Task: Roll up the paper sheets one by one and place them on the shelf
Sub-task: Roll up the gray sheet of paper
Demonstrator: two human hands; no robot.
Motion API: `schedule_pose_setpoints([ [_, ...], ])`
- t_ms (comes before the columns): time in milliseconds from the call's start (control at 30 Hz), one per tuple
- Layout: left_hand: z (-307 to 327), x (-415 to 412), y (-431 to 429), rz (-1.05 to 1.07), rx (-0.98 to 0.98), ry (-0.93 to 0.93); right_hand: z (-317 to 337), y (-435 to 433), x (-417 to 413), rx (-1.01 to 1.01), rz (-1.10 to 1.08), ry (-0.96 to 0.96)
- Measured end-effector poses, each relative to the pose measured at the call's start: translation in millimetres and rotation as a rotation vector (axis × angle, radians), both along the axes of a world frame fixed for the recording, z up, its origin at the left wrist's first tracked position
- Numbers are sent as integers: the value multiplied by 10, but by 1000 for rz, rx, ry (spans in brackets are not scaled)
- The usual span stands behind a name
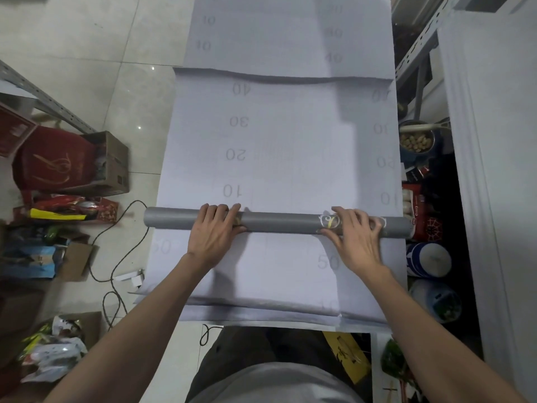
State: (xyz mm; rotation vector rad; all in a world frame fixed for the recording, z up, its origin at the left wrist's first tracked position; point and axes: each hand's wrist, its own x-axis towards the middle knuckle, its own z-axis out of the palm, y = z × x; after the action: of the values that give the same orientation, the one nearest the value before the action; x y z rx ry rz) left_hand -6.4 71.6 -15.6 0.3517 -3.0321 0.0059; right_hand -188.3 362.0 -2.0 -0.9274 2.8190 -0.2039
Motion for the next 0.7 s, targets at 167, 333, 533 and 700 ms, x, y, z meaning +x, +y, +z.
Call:
schedule_pose_setpoints([
  [167, -37, 51, 19, 2, 11, -5, -33, 40, 29, -13, 20, -43],
  [333, 10, 22, 20, 32, -10, -38, -35, 8, -23, 15, 32, -2],
  [533, -4, 37, -1, -1, 78, 4, -82, 27, 59, -55, -30, -36],
  [700, 38, -24, -33, 31, 76, -23, -36, -21, 25, 0, -14, -18],
])
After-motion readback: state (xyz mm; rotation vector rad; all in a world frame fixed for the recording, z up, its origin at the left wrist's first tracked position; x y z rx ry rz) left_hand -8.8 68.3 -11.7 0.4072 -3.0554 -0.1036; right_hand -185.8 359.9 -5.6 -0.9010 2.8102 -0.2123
